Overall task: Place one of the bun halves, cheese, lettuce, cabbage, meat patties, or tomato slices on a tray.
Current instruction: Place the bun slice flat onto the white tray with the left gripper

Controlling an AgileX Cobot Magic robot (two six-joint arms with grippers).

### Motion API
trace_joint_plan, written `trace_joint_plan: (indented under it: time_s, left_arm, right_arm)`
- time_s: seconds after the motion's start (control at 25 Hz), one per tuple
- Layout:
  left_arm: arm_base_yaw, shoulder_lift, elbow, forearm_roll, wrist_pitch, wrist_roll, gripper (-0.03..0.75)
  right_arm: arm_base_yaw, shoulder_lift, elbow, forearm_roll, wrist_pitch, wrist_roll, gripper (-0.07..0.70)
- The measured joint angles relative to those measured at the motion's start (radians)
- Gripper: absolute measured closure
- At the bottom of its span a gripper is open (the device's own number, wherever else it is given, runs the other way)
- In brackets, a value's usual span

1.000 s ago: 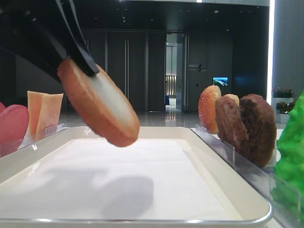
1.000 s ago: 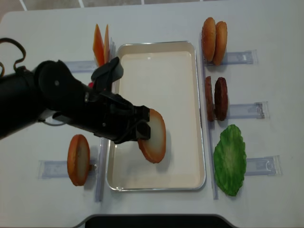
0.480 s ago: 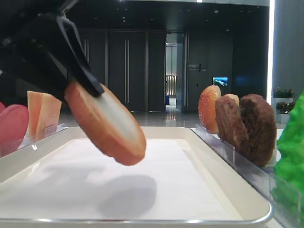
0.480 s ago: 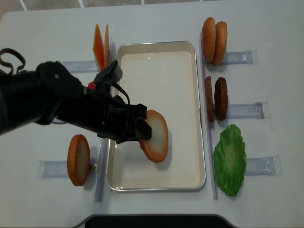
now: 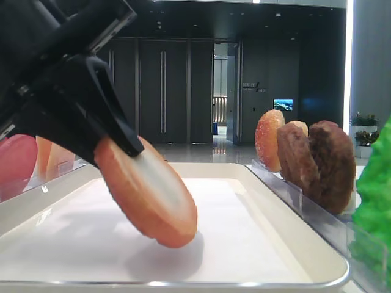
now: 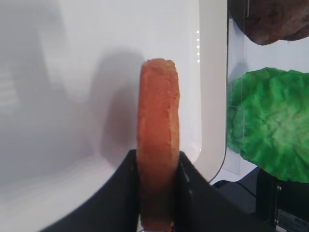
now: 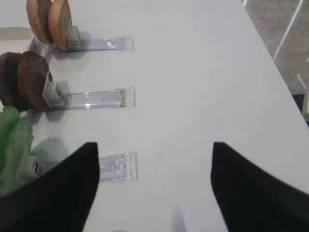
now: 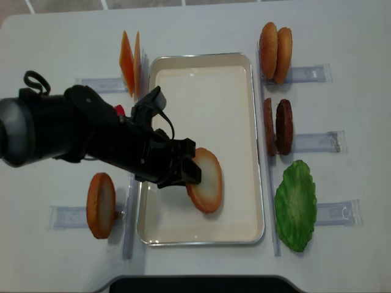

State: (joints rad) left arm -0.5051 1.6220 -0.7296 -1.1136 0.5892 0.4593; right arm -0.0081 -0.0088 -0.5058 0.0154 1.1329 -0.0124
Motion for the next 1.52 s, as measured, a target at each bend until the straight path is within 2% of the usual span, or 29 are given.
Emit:
trace_joint_plan:
  time_s: [0.64, 1.12, 1.36, 1.52]
  left_arm:
    - [0.0, 0.041, 0.0, -0.019, -0.001, 0.015, 0.564]
    - [0.0, 0.041, 0.0, -0.01, -0.001, -0.002, 0.314]
    - [0.0, 0.041, 0.0, 0.056, -0.001, -0.09, 0.12]
    - [0.0, 0.041, -0.011, 0.139, 0.005, -0.172, 0.074]
  right_arm:
    - [0.0, 0.0, 0.0, 0.0, 0.0, 0.0, 0.162]
    - [0.0, 0.0, 0.0, 0.0, 0.0, 0.0, 0.163]
    - [0.0, 0.0, 0.0, 0.0, 0.0, 0.0, 0.165]
    - [0.0, 0.0, 0.0, 0.0, 0.0, 0.0, 0.165]
